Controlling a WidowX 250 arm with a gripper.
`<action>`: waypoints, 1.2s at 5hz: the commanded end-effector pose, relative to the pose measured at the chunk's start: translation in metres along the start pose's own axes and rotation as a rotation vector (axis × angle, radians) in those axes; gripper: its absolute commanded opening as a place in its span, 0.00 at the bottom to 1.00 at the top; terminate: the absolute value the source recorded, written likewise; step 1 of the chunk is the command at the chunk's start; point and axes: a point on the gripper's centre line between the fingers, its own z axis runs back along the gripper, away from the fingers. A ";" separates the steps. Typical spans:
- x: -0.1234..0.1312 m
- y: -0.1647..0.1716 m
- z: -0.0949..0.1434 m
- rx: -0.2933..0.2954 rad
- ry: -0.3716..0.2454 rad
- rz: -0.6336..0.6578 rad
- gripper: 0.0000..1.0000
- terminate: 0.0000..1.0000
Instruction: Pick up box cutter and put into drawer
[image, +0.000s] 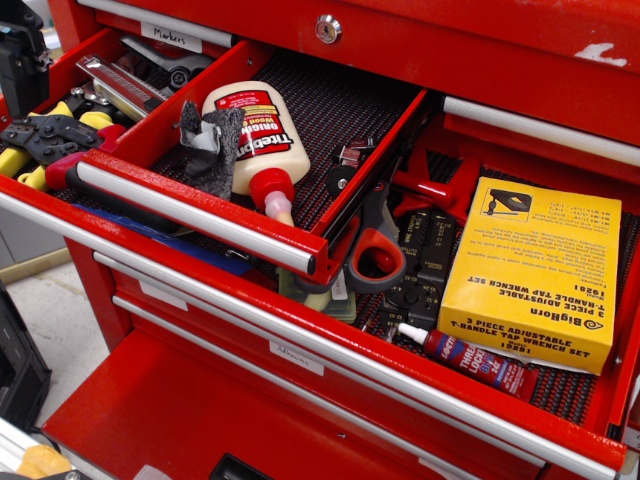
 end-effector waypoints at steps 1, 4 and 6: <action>0.000 0.000 0.000 0.000 0.000 0.000 1.00 0.00; 0.095 0.009 0.012 0.039 -0.127 0.790 1.00 0.00; 0.112 0.021 -0.030 0.066 -0.224 0.985 1.00 0.00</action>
